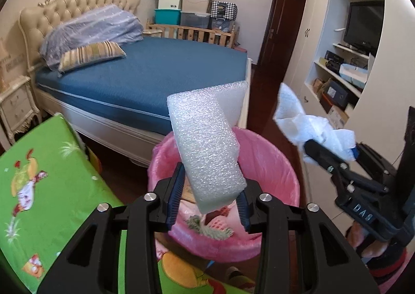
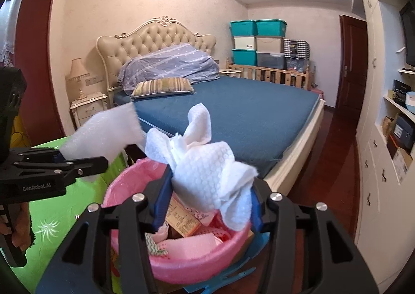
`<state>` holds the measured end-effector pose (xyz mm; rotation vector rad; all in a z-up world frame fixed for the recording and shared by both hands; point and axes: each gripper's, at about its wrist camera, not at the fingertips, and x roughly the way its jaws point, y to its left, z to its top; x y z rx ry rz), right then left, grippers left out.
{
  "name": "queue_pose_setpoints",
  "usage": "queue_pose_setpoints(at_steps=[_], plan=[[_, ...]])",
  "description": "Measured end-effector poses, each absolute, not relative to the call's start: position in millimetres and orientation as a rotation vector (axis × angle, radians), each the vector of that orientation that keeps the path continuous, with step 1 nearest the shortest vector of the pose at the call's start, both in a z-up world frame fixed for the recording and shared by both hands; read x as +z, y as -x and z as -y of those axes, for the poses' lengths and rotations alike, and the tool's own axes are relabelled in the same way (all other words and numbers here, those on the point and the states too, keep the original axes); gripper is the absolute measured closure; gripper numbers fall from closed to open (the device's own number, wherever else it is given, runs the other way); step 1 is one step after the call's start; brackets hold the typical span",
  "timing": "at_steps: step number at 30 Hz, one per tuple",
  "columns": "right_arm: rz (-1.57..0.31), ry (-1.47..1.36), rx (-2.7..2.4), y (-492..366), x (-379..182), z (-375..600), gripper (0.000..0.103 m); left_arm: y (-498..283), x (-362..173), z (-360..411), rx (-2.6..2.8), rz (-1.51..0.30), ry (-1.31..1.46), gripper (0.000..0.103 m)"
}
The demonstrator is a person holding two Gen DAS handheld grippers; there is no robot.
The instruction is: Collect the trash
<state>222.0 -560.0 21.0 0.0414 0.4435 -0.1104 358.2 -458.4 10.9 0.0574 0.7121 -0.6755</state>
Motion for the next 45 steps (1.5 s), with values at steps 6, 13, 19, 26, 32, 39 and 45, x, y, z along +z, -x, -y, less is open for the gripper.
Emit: queue_pose_setpoints(at_steps=[6, 13, 19, 26, 32, 39, 45], plan=[[-0.416, -0.113, -0.131, -212.6, 20.3, 580.9, 0.024, -364.4, 8.8, 429.8, -0.639, -0.695, -0.005, 0.016], [-0.358, -0.138, -0.171, -151.5, 45.0, 579.1, 0.010, -319.1, 31.7, 385.6, -0.452, -0.478, -0.141, 0.013], [-0.311, -0.103, -0.262, -105.2, 76.8, 557.9, 0.004, -262.6, 66.2, 355.3, -0.297, -0.296, -0.165, 0.013], [-0.297, -0.130, -0.285, -62.6, 63.0, 521.7, 0.004, -207.5, 52.4, 328.3, -0.405, -0.361, -0.181, 0.013], [-0.377, -0.088, -0.283, -45.9, 39.3, 490.8, 0.004, -174.3, 16.0, 314.3, -0.465, -0.476, -0.172, 0.013], [-0.446, -0.058, -0.259, -50.5, 20.2, 464.2, 0.004, -154.7, 1.4, 303.4, -0.471, -0.480, -0.176, 0.013], [-0.456, -0.027, -0.244, -52.4, 12.8, 451.1, 0.004, -152.4, 5.5, 308.7, -0.476, -0.466, -0.178, 0.013]])
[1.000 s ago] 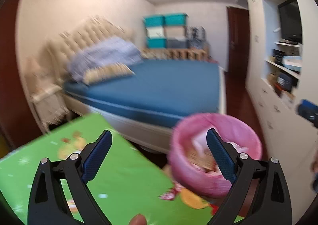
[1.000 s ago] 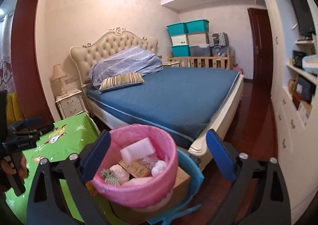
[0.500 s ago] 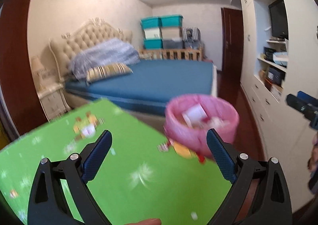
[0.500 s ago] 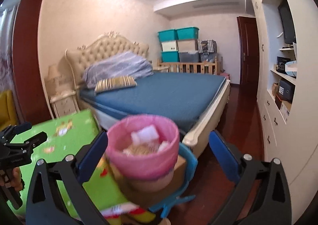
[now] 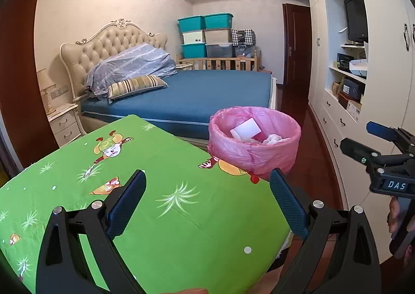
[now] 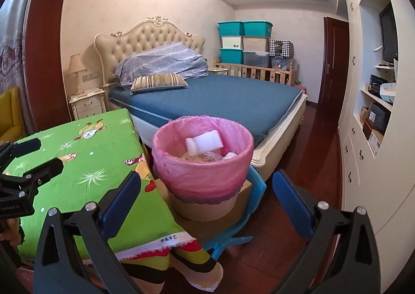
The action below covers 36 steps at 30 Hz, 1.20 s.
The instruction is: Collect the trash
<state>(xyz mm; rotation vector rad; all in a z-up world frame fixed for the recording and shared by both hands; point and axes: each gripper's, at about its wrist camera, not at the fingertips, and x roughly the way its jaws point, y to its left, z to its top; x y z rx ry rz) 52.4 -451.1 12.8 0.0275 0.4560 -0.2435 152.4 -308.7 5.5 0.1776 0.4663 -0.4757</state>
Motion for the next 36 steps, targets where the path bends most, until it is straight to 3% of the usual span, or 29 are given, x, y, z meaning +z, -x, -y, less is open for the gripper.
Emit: queue_pose_setpoints(at_steps=[28, 36], plan=[[-0.483, -0.051, -0.245, -56.0, 6.1, 450.3, 0.004, -153.6, -2.3, 304.4, -0.455, -0.499, -0.119, 0.013], [-0.475, -0.054, -0.239, -56.7, 6.6, 449.3, 0.004, -139.3, 9.9, 295.2, -0.422, -0.389, -0.097, 0.013]])
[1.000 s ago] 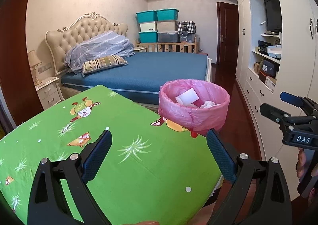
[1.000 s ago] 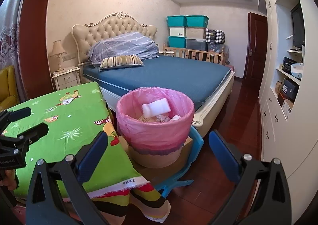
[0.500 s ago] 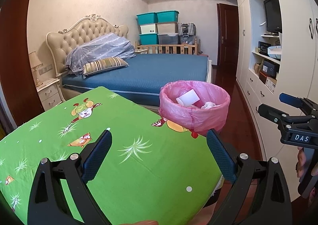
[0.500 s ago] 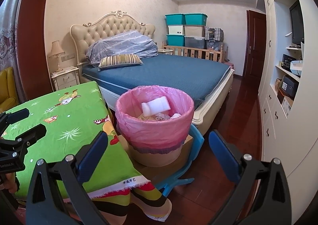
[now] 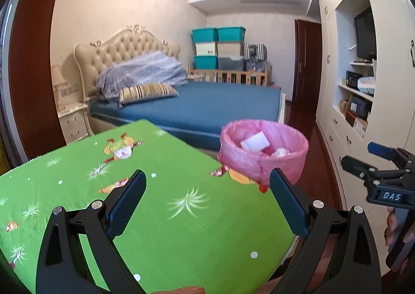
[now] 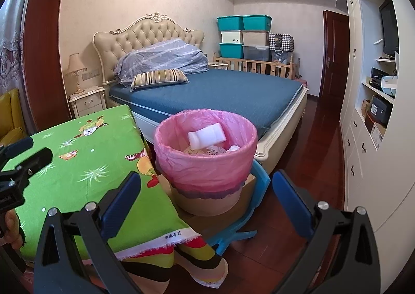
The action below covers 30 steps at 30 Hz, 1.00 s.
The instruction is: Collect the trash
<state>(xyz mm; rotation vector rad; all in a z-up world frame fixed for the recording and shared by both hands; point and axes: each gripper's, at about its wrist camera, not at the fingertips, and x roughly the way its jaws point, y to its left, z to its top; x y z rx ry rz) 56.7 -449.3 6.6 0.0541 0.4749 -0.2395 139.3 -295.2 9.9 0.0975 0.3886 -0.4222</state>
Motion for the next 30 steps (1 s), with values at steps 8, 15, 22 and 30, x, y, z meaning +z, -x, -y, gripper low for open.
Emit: queue_pose_setpoints(at_steps=[8, 15, 22, 30], plan=[[-0.465, -0.045, -0.224, -57.6, 9.8, 443.5, 0.004, -135.3, 19.2, 282.9, -0.435, -0.359, -0.036, 0.013], [-0.467, -0.037, -0.215, -59.6, 10.2, 439.1, 0.004, -134.0, 20.9, 274.0, -0.433, -0.349, -0.011, 0.013], [-0.467, -0.036, -0.209, -62.0, 9.7, 434.0, 0.004, -135.4, 19.8, 271.1, -0.429, -0.354, -0.010, 0.013], [-0.467, -0.035, -0.199, -62.8, 9.0, 430.4, 0.004, -135.8, 19.1, 271.5, -0.427, -0.354, -0.014, 0.013]])
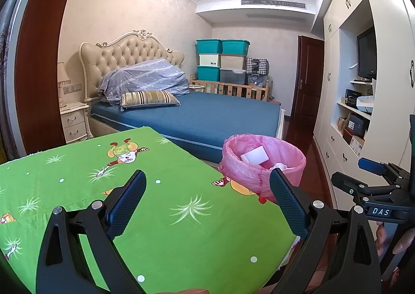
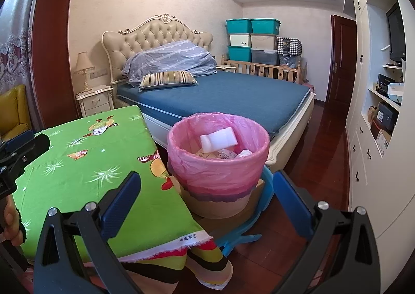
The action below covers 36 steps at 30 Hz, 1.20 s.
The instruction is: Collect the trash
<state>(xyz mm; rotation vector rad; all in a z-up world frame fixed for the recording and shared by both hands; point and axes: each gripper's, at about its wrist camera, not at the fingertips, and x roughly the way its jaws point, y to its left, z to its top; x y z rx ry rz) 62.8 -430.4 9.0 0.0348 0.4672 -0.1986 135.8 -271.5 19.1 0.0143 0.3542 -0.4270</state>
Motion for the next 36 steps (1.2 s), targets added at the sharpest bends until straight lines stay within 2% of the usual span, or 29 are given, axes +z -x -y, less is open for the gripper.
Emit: queue_pose_setpoints(at_steps=[36], plan=[[-0.462, -0.027, -0.208, -65.2, 5.7, 432.3, 0.004, -133.9, 11.1, 265.8, -0.436, -0.347, -0.048, 0.013]])
